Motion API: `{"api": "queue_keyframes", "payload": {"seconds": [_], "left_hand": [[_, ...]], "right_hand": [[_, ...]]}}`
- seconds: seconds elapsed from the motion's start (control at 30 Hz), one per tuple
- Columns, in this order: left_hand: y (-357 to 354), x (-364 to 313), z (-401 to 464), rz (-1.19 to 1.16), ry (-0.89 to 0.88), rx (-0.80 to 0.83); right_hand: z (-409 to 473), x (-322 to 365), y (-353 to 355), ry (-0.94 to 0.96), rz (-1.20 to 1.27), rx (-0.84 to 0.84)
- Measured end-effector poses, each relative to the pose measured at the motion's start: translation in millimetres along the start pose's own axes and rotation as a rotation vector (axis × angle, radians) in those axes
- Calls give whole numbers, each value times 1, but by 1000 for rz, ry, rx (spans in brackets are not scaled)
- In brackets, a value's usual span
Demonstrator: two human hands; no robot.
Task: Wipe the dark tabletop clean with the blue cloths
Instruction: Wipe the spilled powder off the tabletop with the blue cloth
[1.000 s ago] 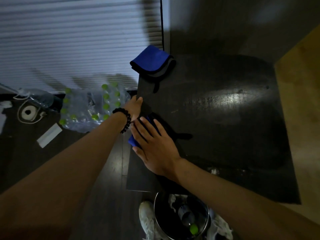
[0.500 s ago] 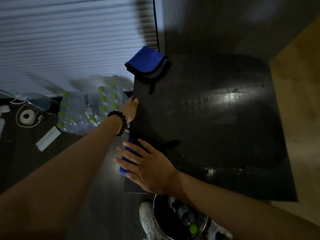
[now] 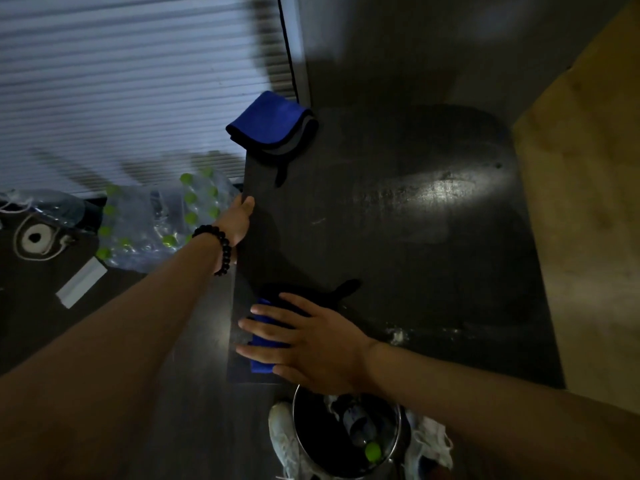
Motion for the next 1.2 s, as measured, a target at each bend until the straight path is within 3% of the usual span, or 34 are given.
{"api": "queue_keyframes", "payload": {"seconds": [0.23, 0.57, 1.2], "left_hand": [[1, 4, 4, -88, 67, -7], [4, 8, 10, -85, 40, -26], [1, 8, 3, -131, 53, -55]], "right_hand": [[-30, -5, -7, -23, -73, 56], [-83, -14, -8, -56, -24, -63], [-175, -32, -12, -207, -91, 40]]}}
Point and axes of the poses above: each hand's wrist, its own z-axis towards the middle knuckle, its own y-axis out of the back of the hand, x = y × z, the point moved 1 cm from there along z, towards the middle knuckle, and after that the axes turned 8 degrees about y, right-handed, at the moved point
